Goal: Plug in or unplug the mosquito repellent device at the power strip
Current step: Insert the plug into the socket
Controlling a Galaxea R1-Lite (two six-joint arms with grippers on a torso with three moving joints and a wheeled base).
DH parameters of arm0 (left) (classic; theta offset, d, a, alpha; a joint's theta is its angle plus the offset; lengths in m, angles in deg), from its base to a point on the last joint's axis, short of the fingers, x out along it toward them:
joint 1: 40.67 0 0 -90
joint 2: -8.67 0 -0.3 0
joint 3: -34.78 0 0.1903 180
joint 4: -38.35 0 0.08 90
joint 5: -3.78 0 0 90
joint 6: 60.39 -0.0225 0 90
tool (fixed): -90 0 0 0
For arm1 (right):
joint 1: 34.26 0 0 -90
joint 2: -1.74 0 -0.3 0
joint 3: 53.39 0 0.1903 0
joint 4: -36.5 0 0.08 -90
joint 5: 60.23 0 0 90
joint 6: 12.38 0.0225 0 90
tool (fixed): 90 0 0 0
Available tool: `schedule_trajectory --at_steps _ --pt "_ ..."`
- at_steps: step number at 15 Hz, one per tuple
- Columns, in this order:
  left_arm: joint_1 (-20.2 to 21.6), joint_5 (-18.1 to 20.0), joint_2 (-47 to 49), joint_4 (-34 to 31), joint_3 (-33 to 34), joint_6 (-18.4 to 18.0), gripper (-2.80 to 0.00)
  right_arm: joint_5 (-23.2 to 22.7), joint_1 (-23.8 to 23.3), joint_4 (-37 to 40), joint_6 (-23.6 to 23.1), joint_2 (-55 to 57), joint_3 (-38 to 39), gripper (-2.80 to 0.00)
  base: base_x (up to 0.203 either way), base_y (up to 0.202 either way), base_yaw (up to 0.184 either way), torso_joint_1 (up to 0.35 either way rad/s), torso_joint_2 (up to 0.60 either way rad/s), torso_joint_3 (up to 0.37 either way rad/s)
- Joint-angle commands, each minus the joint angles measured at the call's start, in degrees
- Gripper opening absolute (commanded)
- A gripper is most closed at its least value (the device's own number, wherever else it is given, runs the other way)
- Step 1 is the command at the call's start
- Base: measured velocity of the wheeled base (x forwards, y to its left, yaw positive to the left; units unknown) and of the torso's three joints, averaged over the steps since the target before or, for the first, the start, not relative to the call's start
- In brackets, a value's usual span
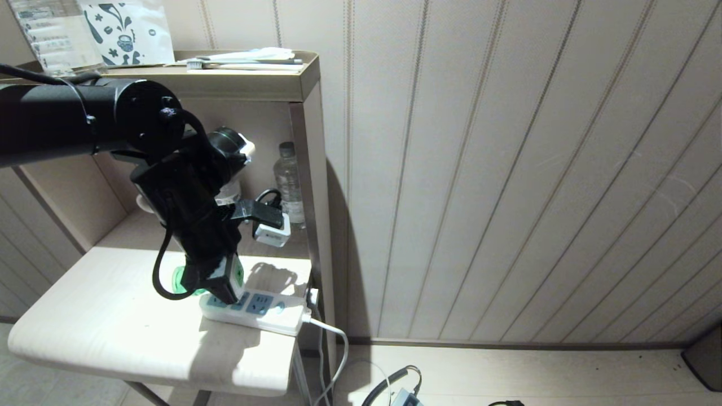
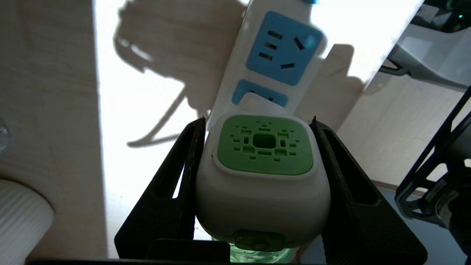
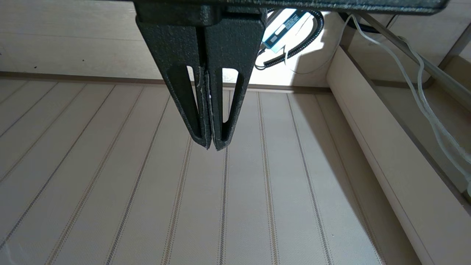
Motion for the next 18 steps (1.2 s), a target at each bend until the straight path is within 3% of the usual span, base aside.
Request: schedule_trajectory --at_steps 1,18 --pt "-0.1 -0.1 -0.4 -0.3 -0.1 -0.3 -2.80 0.0 0.0 0.0 0.0 0.0 0.0 -2.80 0.000 0.000 0.000 0.000 0.00 0.000" --pt "-2.2 0.1 1.0 0.3 3.7 0.4 -2.80 0.0 0.0 0.0 0.0 0.0 0.0 -2.80 0.000 0.000 0.000 0.000 0.00 0.000"
